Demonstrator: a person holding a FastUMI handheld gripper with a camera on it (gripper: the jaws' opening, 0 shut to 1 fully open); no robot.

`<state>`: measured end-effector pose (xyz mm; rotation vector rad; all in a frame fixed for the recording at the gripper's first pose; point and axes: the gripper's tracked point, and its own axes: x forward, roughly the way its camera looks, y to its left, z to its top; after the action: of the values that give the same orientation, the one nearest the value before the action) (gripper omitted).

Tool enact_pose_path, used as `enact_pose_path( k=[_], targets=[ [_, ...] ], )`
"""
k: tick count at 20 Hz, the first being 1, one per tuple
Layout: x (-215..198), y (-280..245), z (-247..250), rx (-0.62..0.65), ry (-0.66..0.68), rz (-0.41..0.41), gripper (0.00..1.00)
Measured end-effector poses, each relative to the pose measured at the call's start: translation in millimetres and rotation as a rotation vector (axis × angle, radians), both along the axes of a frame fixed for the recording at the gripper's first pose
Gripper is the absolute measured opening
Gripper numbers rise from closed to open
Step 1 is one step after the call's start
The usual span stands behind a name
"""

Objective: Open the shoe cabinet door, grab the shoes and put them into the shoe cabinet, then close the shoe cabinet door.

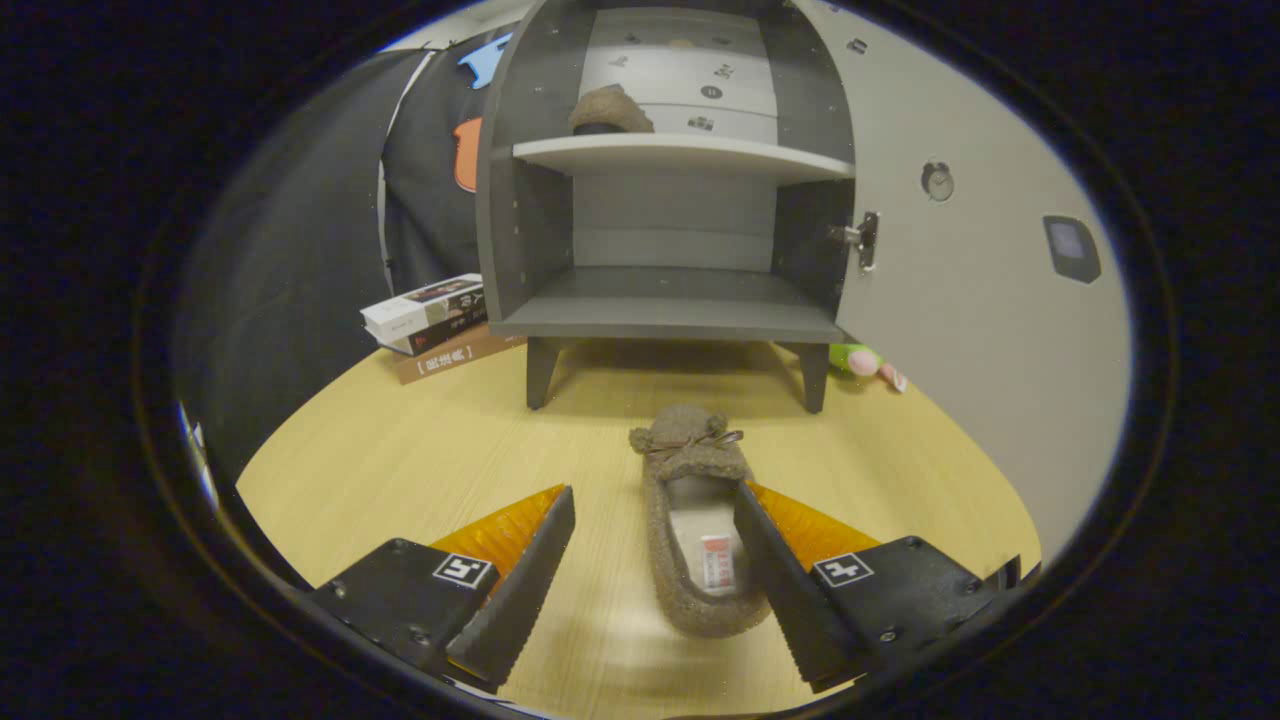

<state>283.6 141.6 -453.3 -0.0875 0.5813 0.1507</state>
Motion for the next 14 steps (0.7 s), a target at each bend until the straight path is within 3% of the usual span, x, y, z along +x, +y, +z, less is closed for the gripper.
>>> enact_pose_path(
  k=[3, 4, 5, 6, 7, 8, 10, 14],
  targets=[
    [17.4, 4.0, -19.7, 0.100, 0.078, -0.010, 0.96],
    [26.8, 0.9, -32.2, 0.104, 0.118, -0.034, 0.87],
    [29.9, -9.4, -48.7, 0.081, 0.164, -0.065, 0.63],
    [38.6, -9.2, -50.4, 0.097, 0.179, -0.045, 0.39],
    [40.7, -6.5, -53.1, 0.113, 0.201, -0.038, 0.33],
    [44.1, -7.1, -53.8, 0.138, 0.205, -0.034, 0.21],
    [47.9, -4.8, -57.1, 0.180, 0.213, -0.029, 0.12],
    [40.3, -9.6, -38.4, 0.240, 0.170, -0.004, 0.10]
  ],
)
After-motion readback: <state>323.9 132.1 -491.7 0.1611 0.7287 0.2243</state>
